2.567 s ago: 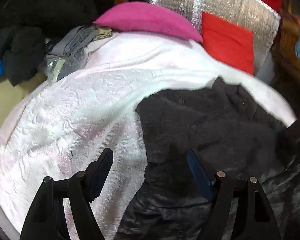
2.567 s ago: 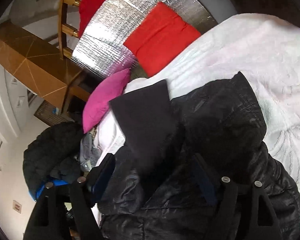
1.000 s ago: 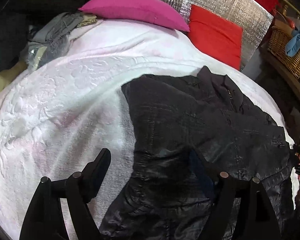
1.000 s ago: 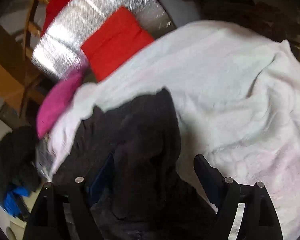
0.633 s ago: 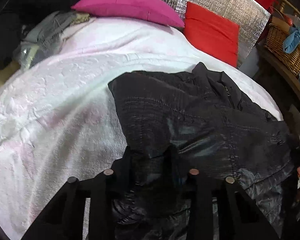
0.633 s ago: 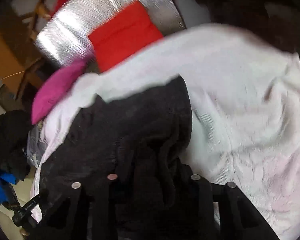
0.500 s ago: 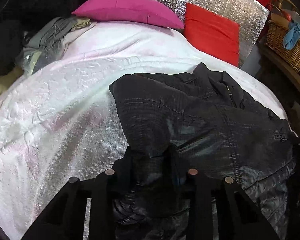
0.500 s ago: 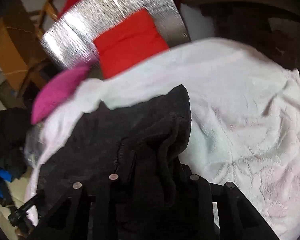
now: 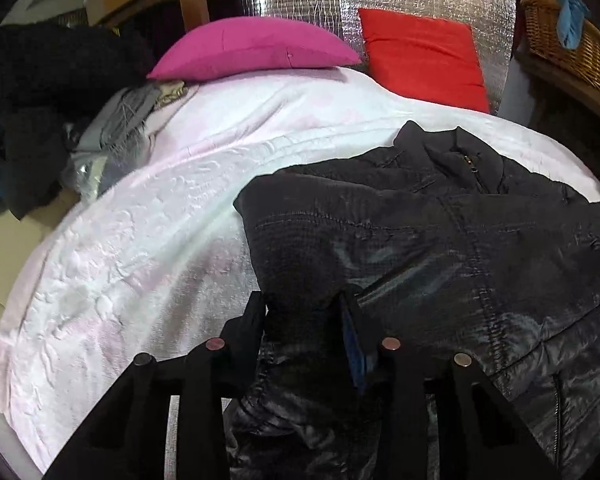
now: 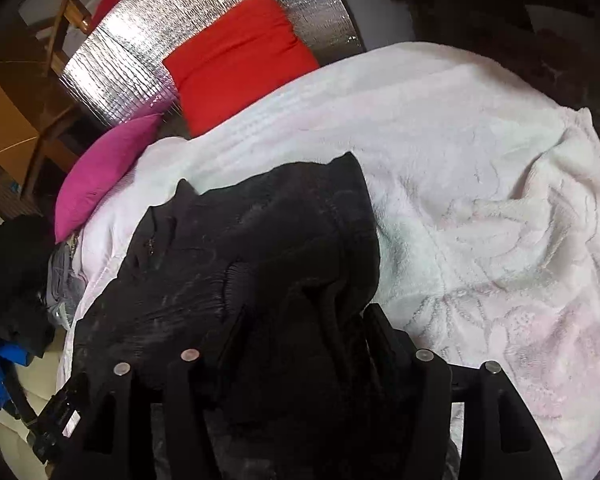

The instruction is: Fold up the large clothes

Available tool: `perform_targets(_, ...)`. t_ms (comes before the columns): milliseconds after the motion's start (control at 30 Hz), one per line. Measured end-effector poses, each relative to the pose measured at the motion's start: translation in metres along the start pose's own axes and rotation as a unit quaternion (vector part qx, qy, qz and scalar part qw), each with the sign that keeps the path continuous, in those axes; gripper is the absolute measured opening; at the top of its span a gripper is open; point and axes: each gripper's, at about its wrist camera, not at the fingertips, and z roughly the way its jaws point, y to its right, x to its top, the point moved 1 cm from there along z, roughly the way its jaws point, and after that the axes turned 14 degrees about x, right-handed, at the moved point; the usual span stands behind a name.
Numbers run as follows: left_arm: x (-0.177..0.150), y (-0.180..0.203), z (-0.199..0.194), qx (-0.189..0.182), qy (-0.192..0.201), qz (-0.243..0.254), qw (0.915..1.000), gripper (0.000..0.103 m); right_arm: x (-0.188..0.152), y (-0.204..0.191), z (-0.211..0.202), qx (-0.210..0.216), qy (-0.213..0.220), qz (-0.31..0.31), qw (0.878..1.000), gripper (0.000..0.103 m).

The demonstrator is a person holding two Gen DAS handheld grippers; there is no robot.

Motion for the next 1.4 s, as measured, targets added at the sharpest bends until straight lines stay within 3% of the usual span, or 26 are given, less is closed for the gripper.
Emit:
perform_targets(133,-0.001,-0.001,-0.008,0.010,0.014,0.006,0.9998,0.043,0.001,0.001,0.002,0.003,-0.001,0.002,1.000,0.069)
perform_targets(267,-0.003,-0.006,-0.006,0.006,0.001,-0.003,1.0000,0.070,-0.004,0.008,0.007,0.015,-0.022,0.018,0.999,0.071)
perform_targets(400,-0.005,-0.017,0.007,-0.045,-0.048,-0.034,0.9973,0.079,-0.009,0.008,0.021,0.010,-0.040,0.015,0.999,0.074)
perform_targets(567,-0.013,-0.029,0.023,-0.132,-0.105,-0.081,0.9822,0.078,-0.012,0.012,0.029,0.007,-0.051,0.014,0.999,0.075)
perform_targets(633,-0.014,-0.029,0.022,-0.138,-0.097,-0.077,0.9826,0.068,-0.014,0.013,0.028,0.011,-0.052,0.012,0.999,0.074)
perform_targets(667,-0.015,-0.029,0.022,-0.135,-0.091,-0.071,0.9840,0.054,-0.015,0.013,0.028,0.013,-0.053,0.007,0.998,0.072)
perform_targets(700,-0.015,-0.028,0.022,-0.138,-0.089,-0.069,0.9840,0.047,-0.016,0.011,0.028,0.012,-0.056,0.000,0.998,0.069)
perform_targets(767,-0.016,-0.029,0.022,-0.141,-0.087,-0.074,0.9833,0.041,-0.019,0.007,0.028,0.011,-0.056,-0.005,0.998,0.053)
perform_targets(900,-0.013,-0.031,0.017,-0.135,-0.071,-0.078,0.9853,0.031,-0.022,-0.022,0.026,-0.025,-0.037,-0.071,0.996,0.040)
perform_targets(1033,-0.013,-0.033,0.025,-0.135,-0.085,-0.079,0.9840,0.034,-0.020,-0.031,0.018,-0.027,-0.009,-0.084,0.996,0.038)
perform_targets(1100,-0.013,-0.031,0.029,-0.126,-0.097,-0.072,0.9847,0.052,-0.022,-0.024,0.027,-0.037,-0.026,-0.078,0.996,0.040)
perform_targets(1167,-0.013,-0.029,0.033,-0.109,-0.105,-0.068,0.9862,0.066,-0.023,-0.018,0.030,-0.039,-0.036,-0.069,0.996,0.054)
perform_targets(1233,-0.013,-0.033,0.033,-0.112,-0.111,-0.078,0.9844,0.067,-0.021,-0.016,0.024,-0.030,-0.040,-0.052,0.997,0.063)
perform_targets(1400,-0.019,-0.048,0.023,-0.128,-0.111,-0.092,0.9812,0.067,-0.020,-0.010,-0.002,0.013,-0.039,-0.028,0.999,0.066)
